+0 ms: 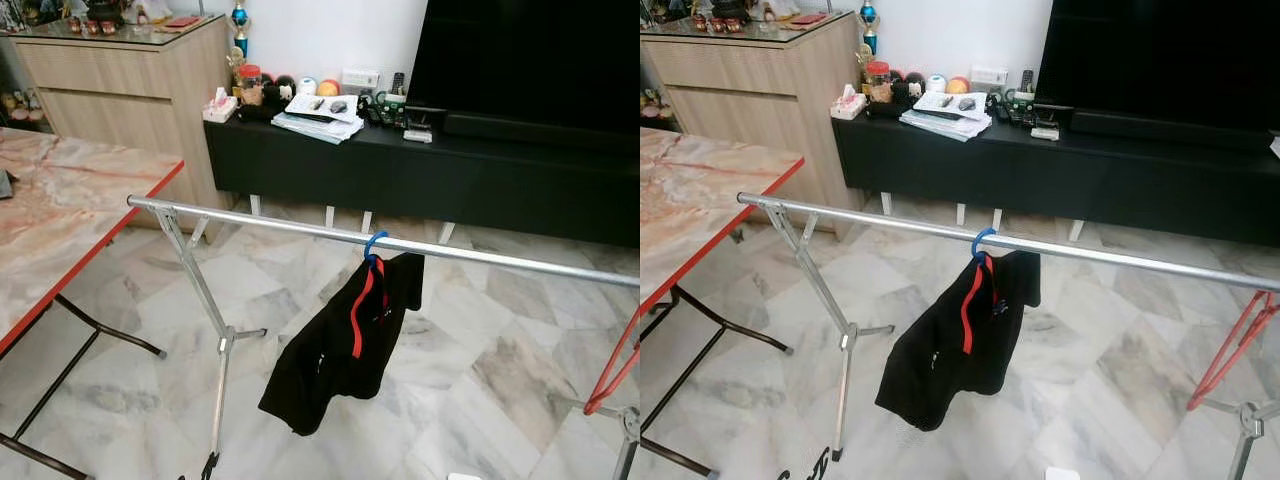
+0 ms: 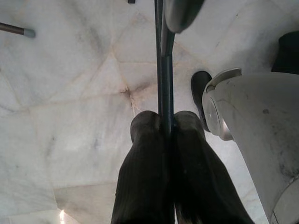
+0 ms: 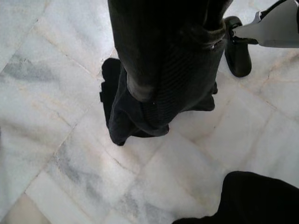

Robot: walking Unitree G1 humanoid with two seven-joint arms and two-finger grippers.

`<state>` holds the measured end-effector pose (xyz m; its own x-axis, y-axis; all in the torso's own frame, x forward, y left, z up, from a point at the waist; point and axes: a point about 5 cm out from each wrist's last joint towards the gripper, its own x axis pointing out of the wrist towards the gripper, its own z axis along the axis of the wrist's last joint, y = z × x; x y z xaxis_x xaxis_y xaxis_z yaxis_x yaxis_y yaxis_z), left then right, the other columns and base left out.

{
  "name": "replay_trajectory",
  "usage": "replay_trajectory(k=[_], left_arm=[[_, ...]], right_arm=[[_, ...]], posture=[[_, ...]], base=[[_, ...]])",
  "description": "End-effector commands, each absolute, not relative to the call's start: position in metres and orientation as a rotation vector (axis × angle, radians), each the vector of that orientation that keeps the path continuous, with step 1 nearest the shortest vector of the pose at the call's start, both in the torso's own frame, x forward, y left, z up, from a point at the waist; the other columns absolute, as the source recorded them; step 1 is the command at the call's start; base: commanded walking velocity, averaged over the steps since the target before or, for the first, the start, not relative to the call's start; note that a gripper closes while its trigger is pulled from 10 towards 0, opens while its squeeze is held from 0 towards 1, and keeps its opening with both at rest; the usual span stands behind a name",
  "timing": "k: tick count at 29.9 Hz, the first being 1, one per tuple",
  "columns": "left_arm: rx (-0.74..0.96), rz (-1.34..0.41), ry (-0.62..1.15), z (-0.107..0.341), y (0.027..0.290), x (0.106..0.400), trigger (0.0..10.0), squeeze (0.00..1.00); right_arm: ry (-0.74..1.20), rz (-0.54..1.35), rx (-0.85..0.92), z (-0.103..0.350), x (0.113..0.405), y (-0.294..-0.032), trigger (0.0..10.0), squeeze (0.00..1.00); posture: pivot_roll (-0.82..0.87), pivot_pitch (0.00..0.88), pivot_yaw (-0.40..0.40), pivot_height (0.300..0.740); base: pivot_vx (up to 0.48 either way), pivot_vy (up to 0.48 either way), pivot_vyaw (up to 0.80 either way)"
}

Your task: Hang hanger

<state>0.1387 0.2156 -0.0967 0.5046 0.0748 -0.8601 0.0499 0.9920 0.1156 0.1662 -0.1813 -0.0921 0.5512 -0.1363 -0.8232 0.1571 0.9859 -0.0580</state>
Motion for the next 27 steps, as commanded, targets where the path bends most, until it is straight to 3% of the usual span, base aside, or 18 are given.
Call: replay_trajectory(k=[1,13,17,27], left_arm=[[0.117,-0.012,1.065,-0.1003,0.2089,0.132,10.0,0.0],[0.115,-0.015,1.066,-0.1005,0.2091,0.1314,10.0,0.0],[0.117,-0.016,1.067,-0.1005,0.2092,0.1312,10.0,0.0],[0.116,-0.015,1.068,-0.1006,0.21,0.1305,10.0,0.0]], right_arm=[[0.967,-0.191,0.031,-0.0921,0.1653,-0.1834,10.0,0.0],[0.965,-0.207,0.039,-0.0924,0.1644,-0.1834,10.0,0.0],[0.965,-0.208,0.04,-0.0925,0.1643,-0.1834,10.0,0.0],[0.962,-0.215,0.039,-0.0925,0.164,-0.1832,10.0,0.0]], posture=[[0.05,0.024,-0.02,0.74],[0.06,0.029,-0.019,0.74],[0.06,0.03,-0.018,0.74],[0.06,0.032,-0.017,0.74]], base=[[-0.281,0.0,0.0],[-0.289,0.0,0.0],[-0.291,0.0,-0.72],[-0.29,0.0,0.0]])
